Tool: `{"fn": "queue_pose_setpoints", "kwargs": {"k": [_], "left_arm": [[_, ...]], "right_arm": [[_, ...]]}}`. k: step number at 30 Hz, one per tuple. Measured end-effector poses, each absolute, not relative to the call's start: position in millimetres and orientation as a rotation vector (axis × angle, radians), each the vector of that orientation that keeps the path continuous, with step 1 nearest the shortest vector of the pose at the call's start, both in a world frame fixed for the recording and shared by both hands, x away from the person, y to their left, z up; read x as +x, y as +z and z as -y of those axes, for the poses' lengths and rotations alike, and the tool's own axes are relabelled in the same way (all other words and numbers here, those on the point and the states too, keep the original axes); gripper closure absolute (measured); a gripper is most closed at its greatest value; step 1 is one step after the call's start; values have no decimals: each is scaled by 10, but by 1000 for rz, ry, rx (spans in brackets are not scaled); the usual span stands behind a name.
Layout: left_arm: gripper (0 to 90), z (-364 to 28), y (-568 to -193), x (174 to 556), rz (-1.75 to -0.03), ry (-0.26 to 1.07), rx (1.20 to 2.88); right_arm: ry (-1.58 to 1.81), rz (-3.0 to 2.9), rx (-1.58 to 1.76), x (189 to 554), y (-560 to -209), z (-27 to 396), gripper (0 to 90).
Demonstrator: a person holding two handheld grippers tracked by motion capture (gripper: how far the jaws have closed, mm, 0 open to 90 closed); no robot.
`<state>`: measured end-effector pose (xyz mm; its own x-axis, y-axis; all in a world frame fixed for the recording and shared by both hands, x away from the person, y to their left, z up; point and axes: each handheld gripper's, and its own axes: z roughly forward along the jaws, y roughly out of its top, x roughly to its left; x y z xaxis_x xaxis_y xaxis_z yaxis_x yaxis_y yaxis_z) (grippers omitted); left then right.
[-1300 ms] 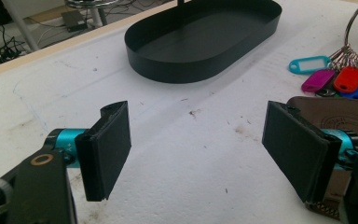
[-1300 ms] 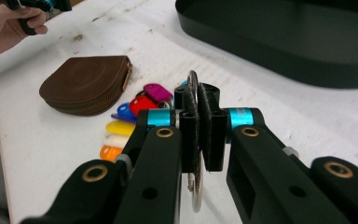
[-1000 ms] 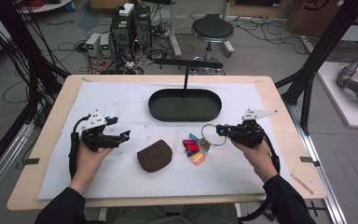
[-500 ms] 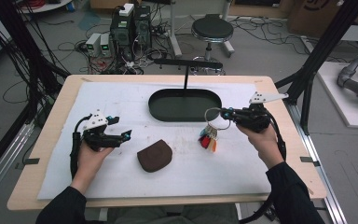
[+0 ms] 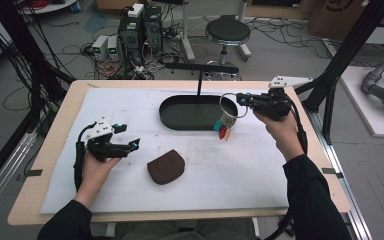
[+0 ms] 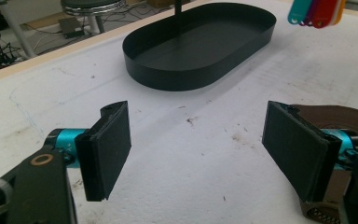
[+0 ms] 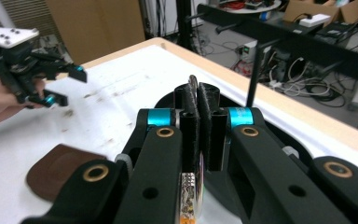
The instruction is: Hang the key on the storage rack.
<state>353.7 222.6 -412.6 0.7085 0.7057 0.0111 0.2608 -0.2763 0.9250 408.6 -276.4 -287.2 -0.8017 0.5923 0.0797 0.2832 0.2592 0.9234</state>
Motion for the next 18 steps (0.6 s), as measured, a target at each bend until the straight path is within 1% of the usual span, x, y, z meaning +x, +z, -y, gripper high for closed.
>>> {"fn": "queue_pose_setpoints", "kwargs": {"k": [6,11,18], "left_arm": [[237,-2228,-4123,3536,-755,524,1847],[237,-2240,-4104,3521,-751,544,1831],[237,-2250,-4106,3522,-754,538,1833]], "right_arm": [[1541,-2226,813,4214,-2806,2737,884],[1520,-2206,838,4405,-2756,2703,884],[1489,-2203,869,4566,-2797,2658,884]]}}
